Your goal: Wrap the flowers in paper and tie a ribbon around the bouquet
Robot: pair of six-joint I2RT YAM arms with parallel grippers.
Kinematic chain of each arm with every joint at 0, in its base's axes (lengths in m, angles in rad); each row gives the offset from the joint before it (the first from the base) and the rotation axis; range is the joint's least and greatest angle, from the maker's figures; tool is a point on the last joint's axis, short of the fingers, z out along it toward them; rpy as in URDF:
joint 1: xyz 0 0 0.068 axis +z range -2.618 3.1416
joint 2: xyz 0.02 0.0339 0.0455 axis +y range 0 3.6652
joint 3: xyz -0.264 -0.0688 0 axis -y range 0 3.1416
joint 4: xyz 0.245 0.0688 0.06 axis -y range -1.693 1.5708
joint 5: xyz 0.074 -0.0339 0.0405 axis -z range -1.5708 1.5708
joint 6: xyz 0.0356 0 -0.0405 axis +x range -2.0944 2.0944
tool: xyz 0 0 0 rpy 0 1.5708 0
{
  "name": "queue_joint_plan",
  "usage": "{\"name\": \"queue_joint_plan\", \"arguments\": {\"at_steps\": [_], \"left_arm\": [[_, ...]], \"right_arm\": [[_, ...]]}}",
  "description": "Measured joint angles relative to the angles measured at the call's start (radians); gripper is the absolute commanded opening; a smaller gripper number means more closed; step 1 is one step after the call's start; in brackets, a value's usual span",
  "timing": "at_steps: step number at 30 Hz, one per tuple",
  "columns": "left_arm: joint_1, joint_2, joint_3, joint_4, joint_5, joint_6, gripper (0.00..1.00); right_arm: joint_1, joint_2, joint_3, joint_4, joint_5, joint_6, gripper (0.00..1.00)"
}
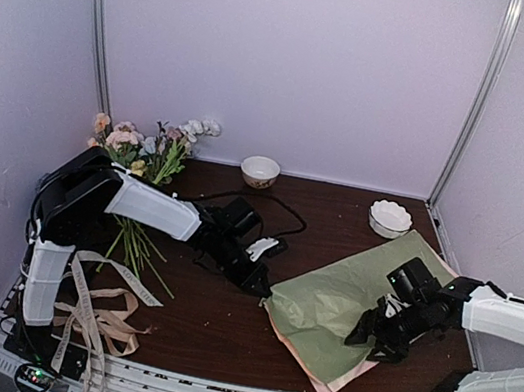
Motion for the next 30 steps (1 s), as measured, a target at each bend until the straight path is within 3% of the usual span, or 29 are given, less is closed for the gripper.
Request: {"name": "queue_joint_plan", "arguments": {"at_steps": [8, 11, 14, 15, 18, 21, 24, 30], "left_arm": [[0.000, 0.010, 0.000, -0.007, 0.006, 0.020, 0.00], [0.000, 0.010, 0.000, -0.008, 0.008, 0.030, 0.00], [0.000, 0.010, 0.000, -0.019, 0.010, 0.052, 0.00], [0.000, 0.010, 0.000, -0.023, 0.011, 0.060, 0.03], [-0.002, 0.006, 0.002, -0.039, 0.007, 0.111, 0.42], [-0.008, -0.024, 0.003, -0.063, -0.017, 0.181, 0.67], [-0.024, -0.100, 0.002, -0.092, -0.084, 0.269, 0.76], [-0.118, -0.356, -0.033, -0.099, -0.279, 0.509, 0.77]], "right_arm": [[0.000, 0.027, 0.027, 0.063, 0.008, -0.030, 0.59], [0.000, 0.045, 0.031, 0.072, 0.008, -0.043, 0.47], [0.000, 0.049, 0.039, 0.077, 0.009, -0.050, 0.27], [0.000, 0.049, 0.039, 0.080, 0.010, -0.053, 0.20], [0.000, 0.057, 0.038, 0.084, 0.012, -0.057, 0.07], [0.000, 0.060, 0.039, 0.084, 0.011, -0.063, 0.00], [0.000, 0.057, 0.040, 0.085, 0.007, -0.062, 0.00], [0.000, 0.017, 0.040, 0.085, 0.005, -0.061, 0.00]]}}
